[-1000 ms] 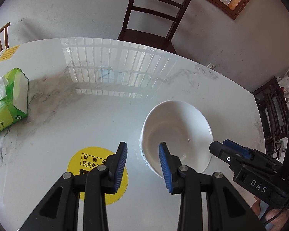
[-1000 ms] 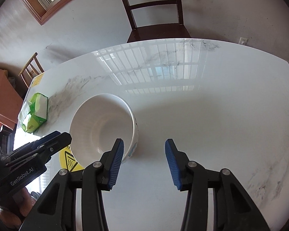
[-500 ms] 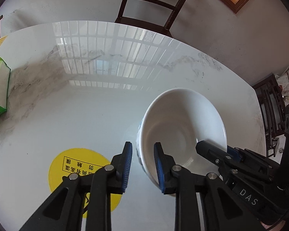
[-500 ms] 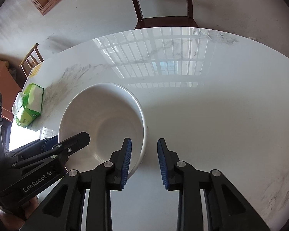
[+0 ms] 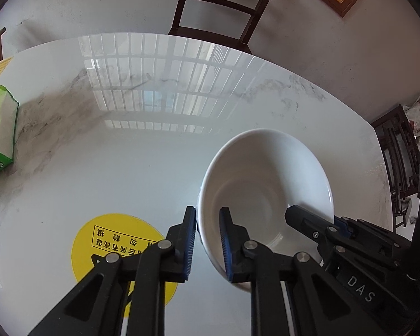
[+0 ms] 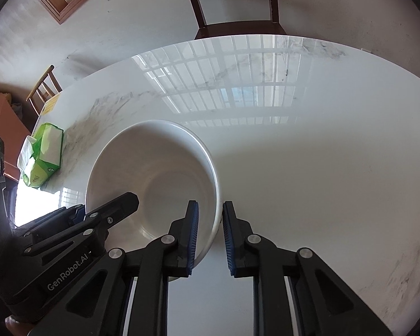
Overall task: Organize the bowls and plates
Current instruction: 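Lift the small bowl with both tools and carry it over the pink bowl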
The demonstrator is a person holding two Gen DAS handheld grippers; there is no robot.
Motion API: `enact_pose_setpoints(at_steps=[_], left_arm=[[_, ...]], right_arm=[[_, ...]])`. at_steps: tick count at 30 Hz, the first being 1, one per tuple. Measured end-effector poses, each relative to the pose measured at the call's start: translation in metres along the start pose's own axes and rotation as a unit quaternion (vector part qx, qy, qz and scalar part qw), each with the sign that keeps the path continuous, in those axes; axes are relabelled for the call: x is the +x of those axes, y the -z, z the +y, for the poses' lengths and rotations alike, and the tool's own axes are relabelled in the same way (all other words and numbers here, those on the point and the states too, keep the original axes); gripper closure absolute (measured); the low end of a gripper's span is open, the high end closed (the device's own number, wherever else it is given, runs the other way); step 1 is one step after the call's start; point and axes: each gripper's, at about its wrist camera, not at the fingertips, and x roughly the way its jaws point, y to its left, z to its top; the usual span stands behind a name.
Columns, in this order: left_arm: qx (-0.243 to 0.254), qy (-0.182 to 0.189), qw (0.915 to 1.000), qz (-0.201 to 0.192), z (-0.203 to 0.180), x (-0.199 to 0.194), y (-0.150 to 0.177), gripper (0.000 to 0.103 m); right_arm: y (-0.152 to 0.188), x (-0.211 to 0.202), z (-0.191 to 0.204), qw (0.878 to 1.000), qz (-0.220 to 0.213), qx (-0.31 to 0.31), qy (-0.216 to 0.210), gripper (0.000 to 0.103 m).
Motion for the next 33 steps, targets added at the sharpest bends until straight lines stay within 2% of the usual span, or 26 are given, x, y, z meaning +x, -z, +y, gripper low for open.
enact_pose_setpoints(at_steps=[18, 33], left_arm=[[0.015, -0.005, 0.9999, 0.002, -0.011, -0.029, 0.024, 0.089], [0.032, -0.006, 0.9993, -0.02, -0.03, -0.086, 0.049, 0.089]], right_arm=[[0.024, -0.03, 0.002, 1.0, 0.0, 0.006, 0.002, 0.089], [0.054, -0.086, 0.017, 1.0, -0.017, 0.001, 0.003, 0.09]])
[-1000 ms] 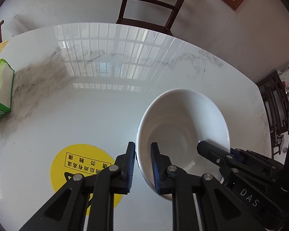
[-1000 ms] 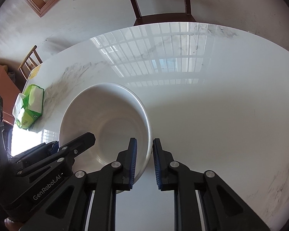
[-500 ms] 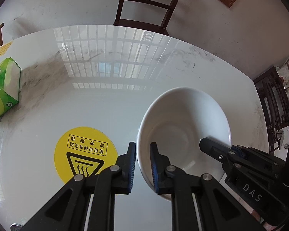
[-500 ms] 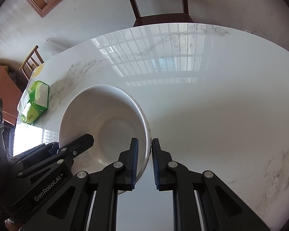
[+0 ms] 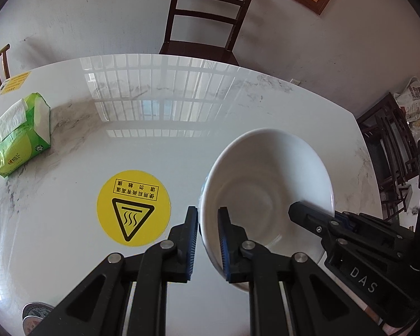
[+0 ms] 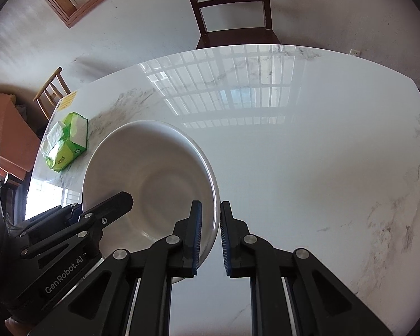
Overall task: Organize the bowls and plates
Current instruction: 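Lift the small bowl with both tools and carry it over the pink bowl, then lower the small bowl into the white ribbed bowl and open both tools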
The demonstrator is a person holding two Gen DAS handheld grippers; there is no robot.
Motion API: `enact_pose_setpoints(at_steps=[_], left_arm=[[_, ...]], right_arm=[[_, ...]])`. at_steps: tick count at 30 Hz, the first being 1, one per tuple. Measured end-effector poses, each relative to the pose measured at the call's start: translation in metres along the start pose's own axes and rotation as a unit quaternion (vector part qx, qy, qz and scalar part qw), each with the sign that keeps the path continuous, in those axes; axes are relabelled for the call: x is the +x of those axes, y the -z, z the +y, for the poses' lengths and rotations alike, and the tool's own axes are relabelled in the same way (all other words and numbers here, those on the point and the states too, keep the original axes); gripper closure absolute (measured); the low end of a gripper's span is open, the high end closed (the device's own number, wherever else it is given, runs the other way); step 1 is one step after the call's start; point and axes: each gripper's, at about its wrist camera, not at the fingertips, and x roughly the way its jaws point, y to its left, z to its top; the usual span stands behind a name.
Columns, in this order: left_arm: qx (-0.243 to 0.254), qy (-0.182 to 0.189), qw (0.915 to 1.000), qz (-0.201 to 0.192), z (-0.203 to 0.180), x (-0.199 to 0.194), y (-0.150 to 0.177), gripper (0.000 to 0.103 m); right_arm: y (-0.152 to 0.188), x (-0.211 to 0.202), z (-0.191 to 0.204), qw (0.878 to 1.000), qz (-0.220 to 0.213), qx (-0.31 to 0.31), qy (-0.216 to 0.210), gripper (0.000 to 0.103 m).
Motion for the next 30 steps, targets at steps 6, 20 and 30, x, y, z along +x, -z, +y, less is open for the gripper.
enact_pose_setpoints(at_steps=[6, 20, 30], left_arm=[[0.005, 0.002, 1.0, -0.009, -0.006, -0.023, 0.016, 0.089], [0.01, -0.001, 0.9998, -0.014, -0.005, -0.065, 0.073, 0.089], [0.014, 0.0, 0.9997, -0.018, -0.003, -0.092, 0.116, 0.089]], right_arm=[[0.018, -0.023, 0.009, 1.0, -0.007, -0.006, 0.008, 0.09], [0.074, -0.056, 0.025, 1.0, -0.01, -0.004, 0.005, 0.09], [0.116, -0.074, 0.036, 1.0, -0.01, -0.008, 0.0, 0.09]])
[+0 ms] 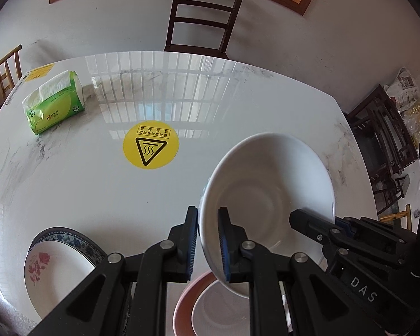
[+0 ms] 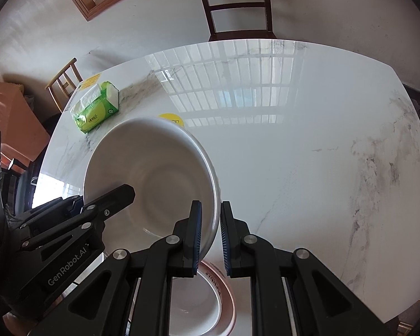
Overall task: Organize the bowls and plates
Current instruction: 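Lower the small bowl into the white ribbed bowl and open both tools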
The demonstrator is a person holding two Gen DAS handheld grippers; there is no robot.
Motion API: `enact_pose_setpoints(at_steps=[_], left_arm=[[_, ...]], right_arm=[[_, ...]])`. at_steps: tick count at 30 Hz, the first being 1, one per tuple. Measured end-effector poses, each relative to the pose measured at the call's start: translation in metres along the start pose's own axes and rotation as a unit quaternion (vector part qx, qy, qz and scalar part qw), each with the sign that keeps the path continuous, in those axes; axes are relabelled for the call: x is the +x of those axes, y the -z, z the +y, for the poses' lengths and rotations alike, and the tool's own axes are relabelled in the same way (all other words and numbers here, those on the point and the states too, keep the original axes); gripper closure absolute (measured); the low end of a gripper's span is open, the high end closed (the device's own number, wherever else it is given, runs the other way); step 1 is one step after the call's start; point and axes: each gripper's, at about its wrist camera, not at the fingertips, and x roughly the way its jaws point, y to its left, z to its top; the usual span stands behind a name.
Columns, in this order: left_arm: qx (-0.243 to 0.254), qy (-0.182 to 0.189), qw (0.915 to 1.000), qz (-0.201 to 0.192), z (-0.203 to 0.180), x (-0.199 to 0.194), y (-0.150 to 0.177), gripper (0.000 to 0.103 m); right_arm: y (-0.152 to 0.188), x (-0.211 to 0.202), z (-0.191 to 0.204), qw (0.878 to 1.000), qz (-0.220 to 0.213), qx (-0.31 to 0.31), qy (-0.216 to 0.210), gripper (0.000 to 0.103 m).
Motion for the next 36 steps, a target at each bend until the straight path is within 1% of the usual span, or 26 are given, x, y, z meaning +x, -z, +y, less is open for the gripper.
enact_pose_setpoints(at_steps=[8, 20, 29, 36], left_arm=[[0.009, -0.003, 1.0, 0.003, -0.004, -0.015, 0.029, 0.089], [0.015, -0.016, 0.9994, 0.027, -0.007, -0.015, 0.08, 0.089], [0.015, -0.016, 0.9986, 0.049, -0.007, -0.004, 0.103, 0.089], [0.015, -0.017, 0.9982, 0.055, -0.004, 0.004, 0.109, 0.089]], right_arm=[[0.032, -0.015, 0.006, 1.0, -0.001, -0.006, -0.002, 0.089], [0.085, -0.008, 0.007, 0.999, 0.031, 0.002, -0.011, 0.089], [0.102, -0.001, 0.004, 0.999, 0.043, 0.003, -0.007, 0.089], [0.106, 0.008, 0.005, 0.999, 0.053, 0.004, -0.008, 0.088]])
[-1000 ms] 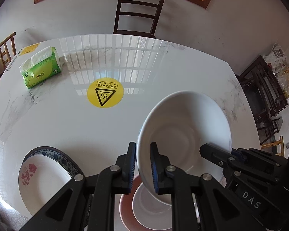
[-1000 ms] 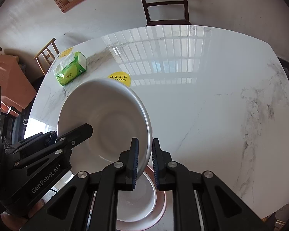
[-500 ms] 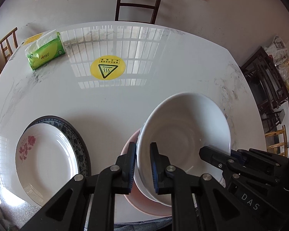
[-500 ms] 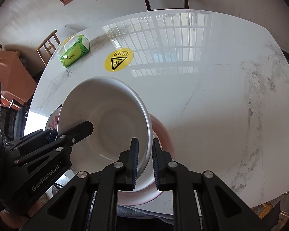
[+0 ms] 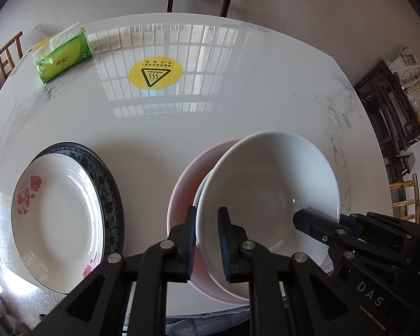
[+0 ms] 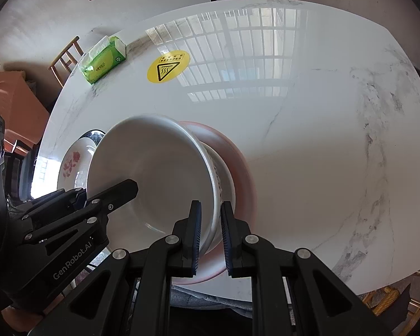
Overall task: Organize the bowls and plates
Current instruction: 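Lower the small bowl into the white ribbed bowl and open both tools, then close both tools on the rim of the pink bowl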
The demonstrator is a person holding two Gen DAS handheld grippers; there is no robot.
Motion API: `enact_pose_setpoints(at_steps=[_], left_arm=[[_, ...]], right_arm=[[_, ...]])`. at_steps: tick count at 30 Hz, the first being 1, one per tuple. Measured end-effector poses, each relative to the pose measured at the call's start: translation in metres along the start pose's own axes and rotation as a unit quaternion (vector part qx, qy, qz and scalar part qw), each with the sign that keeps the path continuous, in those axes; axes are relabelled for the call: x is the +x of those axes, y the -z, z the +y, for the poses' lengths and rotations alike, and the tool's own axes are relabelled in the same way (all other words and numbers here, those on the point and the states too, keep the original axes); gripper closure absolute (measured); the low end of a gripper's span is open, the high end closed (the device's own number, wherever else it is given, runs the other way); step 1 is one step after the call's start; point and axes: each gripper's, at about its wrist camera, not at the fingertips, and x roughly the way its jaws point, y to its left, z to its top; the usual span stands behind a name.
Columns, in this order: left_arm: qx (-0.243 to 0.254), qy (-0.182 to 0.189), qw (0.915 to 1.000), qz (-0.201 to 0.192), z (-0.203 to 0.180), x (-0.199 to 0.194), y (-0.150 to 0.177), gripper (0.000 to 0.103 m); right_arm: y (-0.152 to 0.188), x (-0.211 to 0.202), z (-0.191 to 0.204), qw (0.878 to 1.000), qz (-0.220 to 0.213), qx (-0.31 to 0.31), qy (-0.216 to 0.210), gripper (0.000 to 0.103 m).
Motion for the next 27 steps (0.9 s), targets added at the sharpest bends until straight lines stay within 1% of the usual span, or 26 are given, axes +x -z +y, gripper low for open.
enact_pose_setpoints(at_steps=[7, 15, 18, 23, 27], left_arm=[[0.002, -0.004, 1.0, -0.002, -0.0003, -0.0001, -0.0016, 0.089], [0.02, -0.025, 0.9995, -0.003, -0.005, 0.0015, -0.0007, 0.089], [0.018, -0.023, 0.9996, -0.003, -0.0042, 0.0014, -0.0012, 0.088], [0.012, -0.014, 0.9998, -0.005, -0.0015, 0.0003, -0.0007, 0.088], [0.003, -0.001, 0.9999, -0.017, 0.0023, -0.0068, -0.0004, 0.088]], right_arm=[[0.001, 0.0028, -0.0004, 1.0, 0.002, -0.001, -0.004, 0.087], [0.003, -0.0003, 0.0009, 1.0, -0.002, -0.006, 0.004, 0.086], [0.0028, -0.0003, -0.0005, 1.0, -0.005, -0.007, 0.01, 0.086], [0.004, -0.0003, -0.0036, 1.0, -0.006, -0.005, 0.003, 0.086], [0.0051, -0.0014, -0.006, 1.0, -0.005, -0.004, -0.003, 0.085]])
